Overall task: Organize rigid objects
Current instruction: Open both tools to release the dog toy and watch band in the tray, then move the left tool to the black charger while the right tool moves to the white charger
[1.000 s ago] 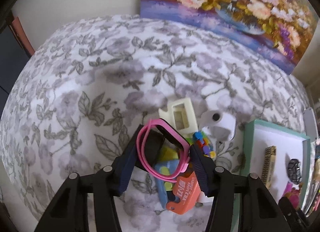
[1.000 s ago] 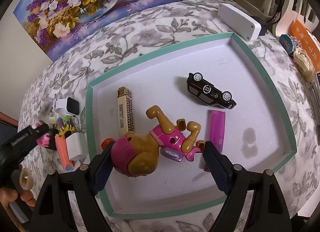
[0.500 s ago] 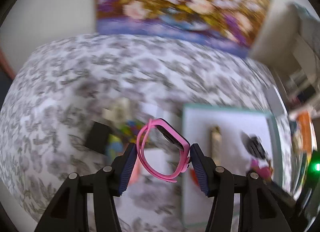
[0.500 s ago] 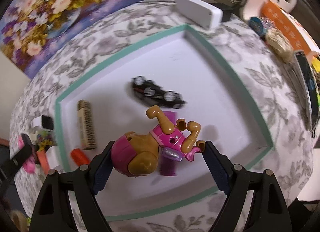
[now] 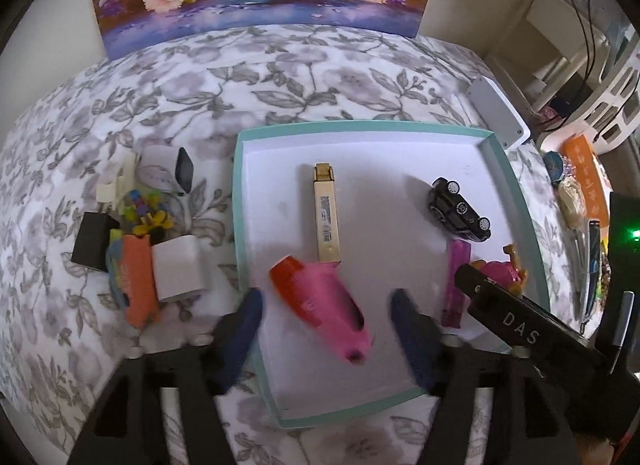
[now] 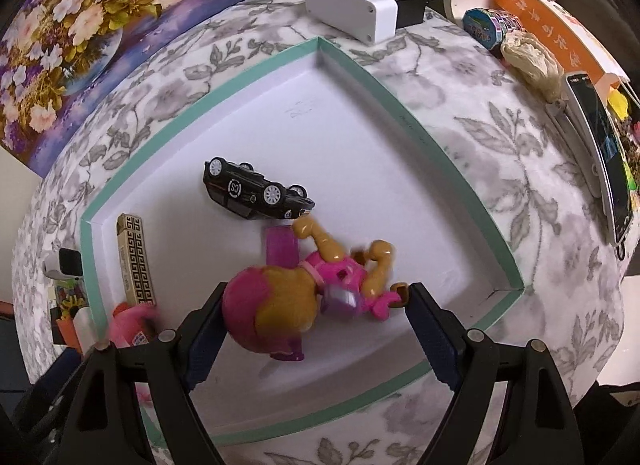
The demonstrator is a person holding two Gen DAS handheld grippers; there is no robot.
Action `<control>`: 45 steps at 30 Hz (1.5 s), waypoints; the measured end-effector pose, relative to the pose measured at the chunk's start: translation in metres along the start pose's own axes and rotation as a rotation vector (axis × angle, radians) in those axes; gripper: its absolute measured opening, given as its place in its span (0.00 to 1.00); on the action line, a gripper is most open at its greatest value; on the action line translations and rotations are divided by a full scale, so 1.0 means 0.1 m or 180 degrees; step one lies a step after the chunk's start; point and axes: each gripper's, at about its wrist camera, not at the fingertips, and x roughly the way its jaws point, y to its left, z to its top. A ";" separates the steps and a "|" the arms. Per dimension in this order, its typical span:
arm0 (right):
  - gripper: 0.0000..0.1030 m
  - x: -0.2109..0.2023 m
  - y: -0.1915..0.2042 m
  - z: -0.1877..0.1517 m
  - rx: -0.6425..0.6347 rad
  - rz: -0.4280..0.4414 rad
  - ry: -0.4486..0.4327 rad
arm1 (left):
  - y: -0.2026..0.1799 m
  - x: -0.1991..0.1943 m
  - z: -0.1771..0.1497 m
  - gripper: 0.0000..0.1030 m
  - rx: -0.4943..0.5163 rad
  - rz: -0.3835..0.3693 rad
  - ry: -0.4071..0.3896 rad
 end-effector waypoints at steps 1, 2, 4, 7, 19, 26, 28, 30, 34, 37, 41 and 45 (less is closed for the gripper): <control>0.85 0.01 0.01 0.00 -0.0013 0.0001 -0.0002 | 0.01 0.00 0.00 0.81 0.0001 0.0024 -0.0002; 0.85 0.01 0.02 0.00 -0.0030 0.0005 -0.0004 | 0.02 0.00 0.00 0.83 -0.0018 0.0037 -0.0006; 0.86 0.01 0.04 0.00 -0.0061 0.0034 -0.0027 | 0.08 -0.01 0.00 0.89 -0.0094 0.0049 -0.0011; 0.87 -0.03 0.05 0.01 -0.0067 0.0129 -0.0083 | 0.22 -0.02 0.03 1.00 -0.0243 0.0096 -0.0038; 0.88 -0.19 0.18 0.00 -0.0228 0.0344 -0.0333 | 0.84 -0.23 0.06 1.00 -0.0882 0.0197 -0.0242; 0.88 -0.23 0.38 -0.09 -0.0504 0.0316 -0.0366 | 1.21 -0.39 0.02 1.00 -0.1230 0.0178 -0.0372; 0.88 -0.25 0.46 -0.13 -0.0622 0.0330 -0.0354 | 1.30 -0.44 0.01 1.00 -0.1290 0.0187 -0.0429; 0.88 -0.27 0.53 -0.18 -0.0718 0.0344 -0.0404 | 1.39 -0.48 0.00 1.00 -0.1339 0.0225 -0.0466; 0.88 -0.34 0.66 -0.26 -0.0860 0.0345 -0.0522 | 1.59 -0.56 -0.03 1.00 -0.1468 0.0277 -0.0538; 0.88 -0.42 0.76 -0.33 -0.0942 0.0371 -0.0693 | 1.76 -0.63 -0.06 1.00 -0.1582 0.0307 -0.0587; 0.88 -0.47 0.86 -0.41 -0.1046 0.0360 -0.0759 | 1.97 -0.70 -0.10 1.00 -0.1731 0.0297 -0.0657; 0.88 -0.47 1.03 -0.48 -0.1235 0.0238 -0.0717 | 2.15 -0.76 -0.14 1.00 -0.1863 0.0265 -0.0706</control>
